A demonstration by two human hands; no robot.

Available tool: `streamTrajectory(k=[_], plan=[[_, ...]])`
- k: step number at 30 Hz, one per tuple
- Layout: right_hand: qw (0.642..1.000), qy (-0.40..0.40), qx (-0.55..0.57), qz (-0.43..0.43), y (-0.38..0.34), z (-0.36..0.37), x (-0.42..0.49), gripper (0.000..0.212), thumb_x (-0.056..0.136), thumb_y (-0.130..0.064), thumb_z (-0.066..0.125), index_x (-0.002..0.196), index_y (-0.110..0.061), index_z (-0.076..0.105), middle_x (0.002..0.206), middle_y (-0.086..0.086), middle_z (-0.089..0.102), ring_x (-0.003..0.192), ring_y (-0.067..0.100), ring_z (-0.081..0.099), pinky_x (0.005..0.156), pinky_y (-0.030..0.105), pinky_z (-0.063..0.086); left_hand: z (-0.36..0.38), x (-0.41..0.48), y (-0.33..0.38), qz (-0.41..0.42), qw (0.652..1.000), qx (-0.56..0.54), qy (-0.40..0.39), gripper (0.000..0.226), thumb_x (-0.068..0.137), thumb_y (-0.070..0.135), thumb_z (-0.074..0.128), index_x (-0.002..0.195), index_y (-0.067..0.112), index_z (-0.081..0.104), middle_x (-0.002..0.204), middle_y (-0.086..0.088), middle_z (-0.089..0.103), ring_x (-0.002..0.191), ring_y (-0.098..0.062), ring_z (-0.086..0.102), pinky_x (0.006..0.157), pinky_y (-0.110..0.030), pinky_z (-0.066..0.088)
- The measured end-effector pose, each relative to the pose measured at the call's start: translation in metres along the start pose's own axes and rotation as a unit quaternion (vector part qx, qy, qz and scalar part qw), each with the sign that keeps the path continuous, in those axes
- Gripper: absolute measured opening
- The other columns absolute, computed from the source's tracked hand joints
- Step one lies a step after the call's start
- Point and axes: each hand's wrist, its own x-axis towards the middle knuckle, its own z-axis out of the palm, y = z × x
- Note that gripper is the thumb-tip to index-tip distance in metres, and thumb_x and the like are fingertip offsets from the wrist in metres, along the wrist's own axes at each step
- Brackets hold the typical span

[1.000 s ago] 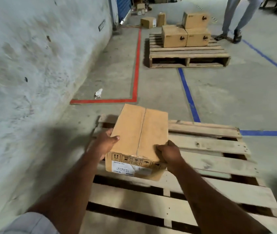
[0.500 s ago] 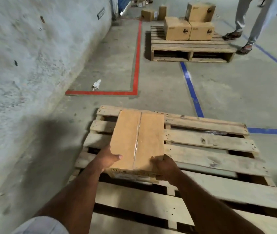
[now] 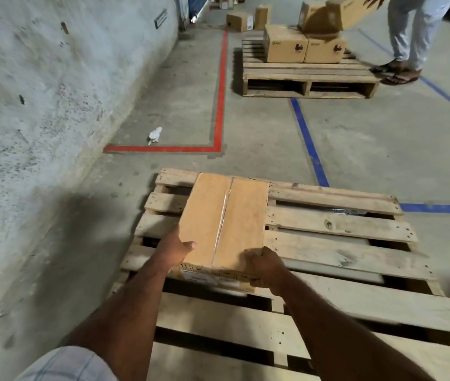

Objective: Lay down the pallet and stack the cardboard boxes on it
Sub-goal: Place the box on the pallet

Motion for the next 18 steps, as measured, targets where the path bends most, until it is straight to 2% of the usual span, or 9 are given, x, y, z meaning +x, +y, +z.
streamTrajectory(k=[2,6,9,12,14,18], plan=[[1.0,0.005,-0.007,0.0,-0.0004,0.0012,-0.0006,0.023,0.095,-0.037,0.063,0.108,-0.018,0.069,0.107,0.014,0.068,0.092,0.032,0.07,0.069,0.04,0.063,0.0003,0.0006,-0.0026,-0.001,1.0,0.001,0.004,0.07,0.09,0.025,0.07,0.15,0.019,0.035,0.139,-0.006,0.058,0.124,-0.028,0.056,0.101,-0.043,0.049],[1.0,0.013,-0.004,0.009,-0.0004,0.0022,-0.0014,0.032,0.094,-0.038,0.064,0.116,-0.015,0.066,0.113,0.017,0.067,0.094,0.032,0.07,0.066,0.038,0.062,0.0018,-0.0007,-0.005,0.005,1.0,0.01,0.018,0.074,0.091,0.029,0.068,0.153,0.017,0.029,0.142,-0.007,0.055,0.125,-0.029,0.056,0.103,-0.044,0.049],[1.0,0.013,-0.008,0.006,-0.0027,0.0018,-0.0036,0.03,0.097,-0.037,0.062,0.115,-0.013,0.065,0.112,0.016,0.066,0.097,0.032,0.069,0.077,0.045,0.064,0.0028,-0.0061,0.0,0.008,1.0,0.015,0.021,0.069,0.094,0.028,0.065,0.152,0.015,0.03,0.142,-0.008,0.055,0.125,-0.03,0.055,0.1,-0.04,0.049],[1.0,0.009,-0.003,0.008,-0.006,0.001,-0.0074,0.016,0.098,-0.036,0.061,0.097,-0.02,0.063,0.108,0.013,0.064,0.102,0.034,0.067,0.085,0.051,0.062,0.0044,-0.0057,0.0004,0.012,0.999,0.026,0.017,0.073,0.096,0.027,0.063,0.155,0.013,0.024,0.147,-0.01,0.05,0.13,-0.032,0.052,0.103,-0.04,0.045],[1.0,0.01,-0.007,0.008,-0.0083,0.0008,-0.0095,0.015,0.098,-0.036,0.061,0.092,-0.022,0.06,0.108,0.013,0.063,0.102,0.034,0.067,0.086,0.051,0.061,0.0044,-0.0051,0.0,0.014,0.999,0.026,0.016,0.076,0.096,0.027,0.063,0.157,0.012,0.02,0.15,-0.012,0.047,0.133,-0.032,0.049,0.105,-0.041,0.043],[0.999,0.023,-0.017,0.016,-0.0077,0.0016,-0.0074,0.028,0.096,-0.039,0.063,0.109,-0.015,0.056,0.107,0.012,0.062,0.095,0.03,0.068,0.082,0.049,0.063,0.0028,-0.0029,-0.0022,0.026,0.999,0.032,0.011,0.071,0.096,0.028,0.063,0.154,0.013,0.026,0.145,-0.01,0.052,0.127,-0.03,0.053,0.104,-0.04,0.046]])
